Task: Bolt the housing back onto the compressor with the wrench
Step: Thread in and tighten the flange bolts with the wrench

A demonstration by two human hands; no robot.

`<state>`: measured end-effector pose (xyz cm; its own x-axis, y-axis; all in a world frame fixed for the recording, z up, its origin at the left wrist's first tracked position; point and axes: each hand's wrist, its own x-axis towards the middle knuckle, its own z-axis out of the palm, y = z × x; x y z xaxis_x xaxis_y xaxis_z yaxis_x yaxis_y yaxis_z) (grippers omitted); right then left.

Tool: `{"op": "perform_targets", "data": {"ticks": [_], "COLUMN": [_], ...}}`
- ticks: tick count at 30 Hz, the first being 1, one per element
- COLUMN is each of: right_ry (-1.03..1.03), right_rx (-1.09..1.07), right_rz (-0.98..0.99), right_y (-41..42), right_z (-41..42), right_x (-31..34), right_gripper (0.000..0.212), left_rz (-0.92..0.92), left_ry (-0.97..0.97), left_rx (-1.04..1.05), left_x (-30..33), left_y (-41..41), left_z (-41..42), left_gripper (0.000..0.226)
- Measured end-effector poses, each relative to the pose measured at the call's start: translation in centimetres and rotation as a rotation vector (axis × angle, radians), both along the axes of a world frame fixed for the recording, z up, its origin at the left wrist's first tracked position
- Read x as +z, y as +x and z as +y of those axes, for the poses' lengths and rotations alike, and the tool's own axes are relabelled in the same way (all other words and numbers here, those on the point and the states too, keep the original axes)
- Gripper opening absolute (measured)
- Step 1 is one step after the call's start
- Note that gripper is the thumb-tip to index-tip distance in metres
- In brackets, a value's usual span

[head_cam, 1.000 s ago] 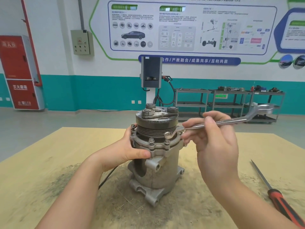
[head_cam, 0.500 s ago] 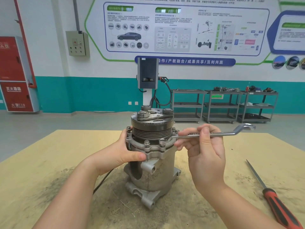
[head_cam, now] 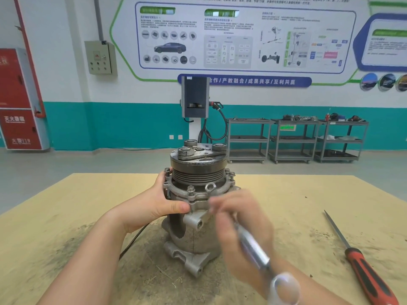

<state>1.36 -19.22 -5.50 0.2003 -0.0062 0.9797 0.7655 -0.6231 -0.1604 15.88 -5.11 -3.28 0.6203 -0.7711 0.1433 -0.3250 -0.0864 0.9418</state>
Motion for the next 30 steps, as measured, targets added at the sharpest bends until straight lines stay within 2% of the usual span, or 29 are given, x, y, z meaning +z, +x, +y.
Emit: {"op": "perform_targets", "data": {"ticks": [2,4,5,7,9,11,12,14,19,22,24,27,30], "right_ry": [-0.282,-0.296,-0.191,0.183,0.533,0.778,0.869,0.994,1.192,1.225,1.256,1.221,0.991], "right_rx": [-0.172,-0.221,-0.191,-0.020,0.158,0.281,0.336,0.408,0.485,0.541,0.549,0.441,0.249], "right_rz": [-0.002,0.023,0.069,0.225,0.342,0.418,0.457,0.533,0.699,0.786,0.777,0.575,0.387], "right_y": [-0.2,-0.5,-0.8,-1.5,-2.0,-1.8,-1.6,-1.0,0.6,1.7,2.0,0.8,-1.5], "right_z": [0.6,1.2,1.4,1.5,0.6,-0.8,-1.4,-2.3,-4.1,-4.6,-4.4,-3.1,-1.0], "right_x": [-0.5,-0.4,0.3,2.2,4.2,5.4,5.7,5.9,5.9,6.4,6.1,4.8,3.4], "right_gripper": [0.028,0.034,0.036,0.037,0.028,0.014,0.008,0.012,0.012,0.004,0.004,0.010,0.015], "left_rz": [-0.004,-0.004,0.000,0.013,0.017,0.012,0.010,0.006,0.013,0.004,0.009,0.001,-0.012], "left_ry": [-0.004,-0.005,-0.006,0.001,0.012,0.022,0.021,0.016,0.011,0.020,0.021,0.027,0.036], "left_rx": [0.004,0.001,0.003,0.009,0.006,0.005,0.005,0.002,0.009,0.027,0.041,0.033,0.029], "left_x": [-0.2,-0.2,-0.2,0.0,0.1,0.1,0.1,0.0,-0.1,-0.1,0.0,0.0,0.1], "left_y": [0.1,0.1,0.1,0.0,0.0,0.0,0.1,0.1,0.1,0.1,0.1,0.1,0.1], "left_z": [0.0,0.1,0.1,0.0,0.0,0.0,0.0,0.1,0.0,0.0,-0.1,-0.1,-0.1], "left_gripper": [0.145,0.141,0.142,0.148,0.150,0.149,0.147,0.143,0.141,0.134,0.129,0.140,0.145]}}
